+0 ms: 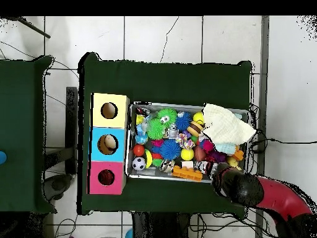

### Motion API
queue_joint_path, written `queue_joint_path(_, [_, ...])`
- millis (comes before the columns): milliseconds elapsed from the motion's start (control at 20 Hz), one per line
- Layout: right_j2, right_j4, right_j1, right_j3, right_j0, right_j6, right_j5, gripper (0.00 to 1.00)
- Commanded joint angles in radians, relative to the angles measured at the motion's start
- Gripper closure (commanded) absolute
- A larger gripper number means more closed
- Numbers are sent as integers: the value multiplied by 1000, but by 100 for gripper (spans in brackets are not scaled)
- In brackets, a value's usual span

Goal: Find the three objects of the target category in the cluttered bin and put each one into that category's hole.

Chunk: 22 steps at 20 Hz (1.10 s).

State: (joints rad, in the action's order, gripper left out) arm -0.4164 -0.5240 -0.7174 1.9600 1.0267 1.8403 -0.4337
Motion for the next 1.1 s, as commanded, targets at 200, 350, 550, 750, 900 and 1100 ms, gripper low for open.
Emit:
queue_joint_path(200, [-98, -202, 190, -120, 86, -252, 2, 100])
queue_joint_path(350, [-105, -234, 211, -130, 95, -238, 10, 100])
queue_joint_path(550, [-133, -259, 249, -152, 132, -262, -1, 100])
queue_joint_path(750, [-164, -286, 290, -189, 171, -310, -27, 100])
queue_joint_path(900, [-175, -307, 310, -210, 181, -315, -36, 100])
queue_joint_path(1100, [-182, -338, 328, -217, 182, -299, -27, 100])
